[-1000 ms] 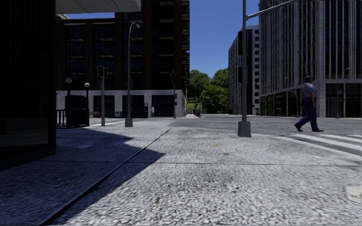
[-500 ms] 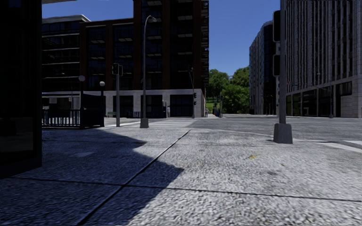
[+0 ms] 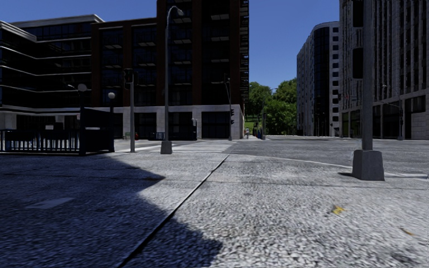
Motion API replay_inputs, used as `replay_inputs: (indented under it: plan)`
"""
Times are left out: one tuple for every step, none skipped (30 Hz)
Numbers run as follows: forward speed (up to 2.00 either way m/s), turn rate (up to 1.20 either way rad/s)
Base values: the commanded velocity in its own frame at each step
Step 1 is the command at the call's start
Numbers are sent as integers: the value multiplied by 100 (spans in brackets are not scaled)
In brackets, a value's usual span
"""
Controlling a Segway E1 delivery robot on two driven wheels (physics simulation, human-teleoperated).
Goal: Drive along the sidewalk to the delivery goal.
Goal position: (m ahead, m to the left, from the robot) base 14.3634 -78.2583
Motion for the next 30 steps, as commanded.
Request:
replay_inputs:
  plan:
    - [200,0]
    - [200,0]
    - [200,0]
    - [200,0]
    - [200,0]
    - [200,0]
    - [200,0]
    - [200,0]
    - [200,0]
    - [200,0]
    - [200,13]
    - [200,13]
    - [200,21]
    - [200,23]
    - [200,24]
    - [200,24]
    - [200,24]
    - [200,25]
    - [200,25]
    - [200,25]
    - [200,25]
    - [200,25]
    - [200,25]
    - [200,25]
    - [200,25]
    - [200,0]
    - [200,0]
    - [200,0]
    - [200,0]
    - [200,0]
